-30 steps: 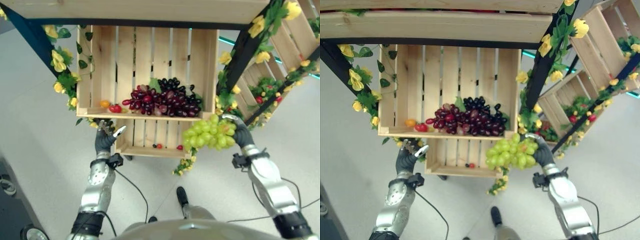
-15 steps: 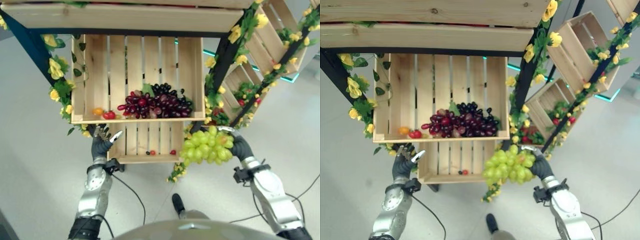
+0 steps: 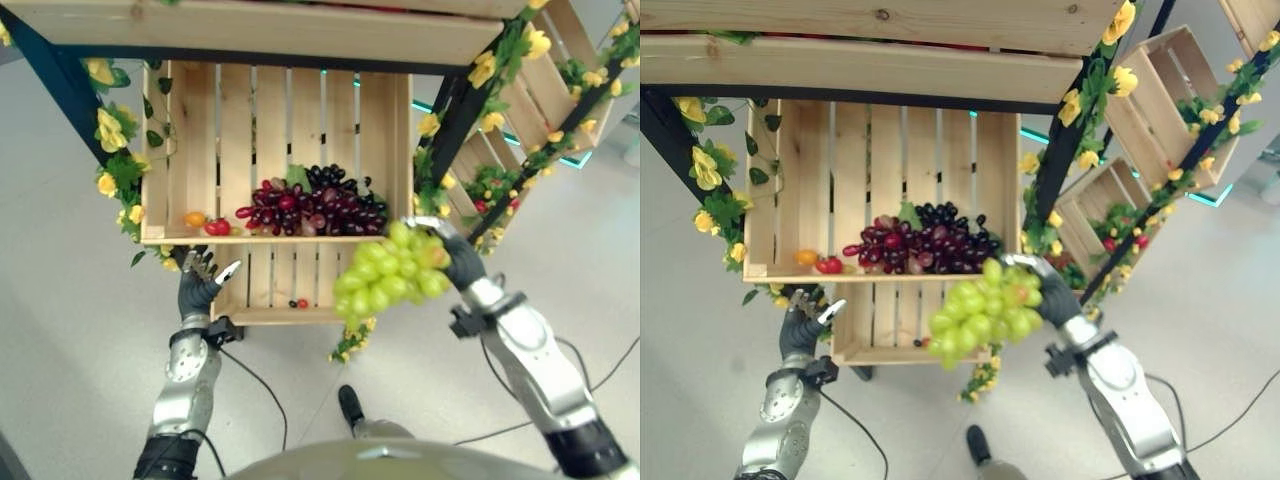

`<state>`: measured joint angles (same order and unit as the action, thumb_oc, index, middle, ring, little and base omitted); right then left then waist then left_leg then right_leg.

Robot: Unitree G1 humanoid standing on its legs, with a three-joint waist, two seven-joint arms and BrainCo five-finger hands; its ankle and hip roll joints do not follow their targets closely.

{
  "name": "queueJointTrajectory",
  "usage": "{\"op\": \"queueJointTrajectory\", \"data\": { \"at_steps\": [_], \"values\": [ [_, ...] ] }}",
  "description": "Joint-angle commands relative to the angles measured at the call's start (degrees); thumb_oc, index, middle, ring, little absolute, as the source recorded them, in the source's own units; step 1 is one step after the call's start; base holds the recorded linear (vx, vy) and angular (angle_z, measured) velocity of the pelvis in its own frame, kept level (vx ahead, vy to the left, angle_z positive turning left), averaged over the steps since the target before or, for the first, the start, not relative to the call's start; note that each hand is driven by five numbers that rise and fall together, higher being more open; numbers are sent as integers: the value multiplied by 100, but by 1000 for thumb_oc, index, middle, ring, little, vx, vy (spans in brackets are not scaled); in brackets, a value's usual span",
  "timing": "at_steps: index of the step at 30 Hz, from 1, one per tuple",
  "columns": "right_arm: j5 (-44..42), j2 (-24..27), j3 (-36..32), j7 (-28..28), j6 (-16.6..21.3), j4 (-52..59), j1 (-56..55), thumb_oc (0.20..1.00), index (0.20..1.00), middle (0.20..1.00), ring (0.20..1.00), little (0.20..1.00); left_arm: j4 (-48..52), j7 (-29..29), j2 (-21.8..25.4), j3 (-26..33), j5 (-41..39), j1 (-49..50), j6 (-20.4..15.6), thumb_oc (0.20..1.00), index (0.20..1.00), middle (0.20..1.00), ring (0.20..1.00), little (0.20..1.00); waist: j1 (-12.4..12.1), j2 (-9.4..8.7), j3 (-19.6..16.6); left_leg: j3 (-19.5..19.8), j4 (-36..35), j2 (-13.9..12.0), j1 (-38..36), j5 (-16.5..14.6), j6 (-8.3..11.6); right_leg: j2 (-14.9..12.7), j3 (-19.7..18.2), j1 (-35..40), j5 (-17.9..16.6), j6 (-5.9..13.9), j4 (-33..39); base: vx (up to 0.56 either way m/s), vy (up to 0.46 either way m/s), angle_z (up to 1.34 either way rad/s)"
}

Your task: Pick up the fruits from the basket on one side to the basket on the other side

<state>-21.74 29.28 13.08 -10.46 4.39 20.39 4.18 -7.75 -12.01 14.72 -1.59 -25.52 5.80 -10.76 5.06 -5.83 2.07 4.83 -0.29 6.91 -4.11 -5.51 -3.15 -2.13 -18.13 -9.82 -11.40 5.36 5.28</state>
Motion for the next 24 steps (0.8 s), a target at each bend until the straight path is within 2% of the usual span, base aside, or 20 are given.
{"op": "queueJointTrajectory", "data": {
  "at_steps": [1,10,13,16,21,22,24],
  "values": [
    [-338,91,-16,326,495,452,1220,200,200,200,200,200,32,65,212,-216,168,-457,-125,1000,1000,1000,1000,1000,-173,305,-7,38,-415,32,327,166,39,247,160,319,636,227,-90,16,-6,10],
    [-316,51,666,617,400,130,2658,200,200,200,200,200,25,74,203,-517,36,-536,-79,1000,1000,1000,1000,1000,-371,238,-65,120,-432,48,323,153,39,211,230,359,634,225,-52,20,2,3],
    [-297,39,746,657,388,23,2796,200,200,200,200,200,27,84,199,-538,25,-541,-77,1000,1000,1000,1000,1000,-385,232,-58,123,-434,46,318,153,38,207,237,369,634,226,-48,3,1,1],
    [-155,0,1094,962,262,-635,3491,200,200,200,200,200,41,117,254,-710,-98,-573,-83,1000,1000,1000,1000,1000,-509,183,-70,172,-438,50,335,165,41,178,279,380,629,231,-29,15,2,3],
    [65,138,1215,1256,163,-1265,3987,200,200,200,200,200,84,145,327,-775,-159,-586,-99,1000,1000,1000,1000,1000,-579,145,-53,212,-437,62,370,180,46,161,332,363,622,231,-28,3,1,7],
    [269,279,1388,1479,3,-2038,4466,200,200,200,200,200,78,180,406,-884,-220,-609,-98,1000,1000,1000,1000,1000,-664,104,-57,253,-435,75,394,195,50,156,364,348,612,229,-28,10,2,12],
    [298,292,1471,1602,-2,-2376,4681,200,200,200,200,200,48,192,416,-906,-247,-650,-102,1000,1000,1000,1000,1000,-678,101,-48,263,-431,83,402,196,51,148,380,347,608,230,-28,11,3,8]
  ]
}}
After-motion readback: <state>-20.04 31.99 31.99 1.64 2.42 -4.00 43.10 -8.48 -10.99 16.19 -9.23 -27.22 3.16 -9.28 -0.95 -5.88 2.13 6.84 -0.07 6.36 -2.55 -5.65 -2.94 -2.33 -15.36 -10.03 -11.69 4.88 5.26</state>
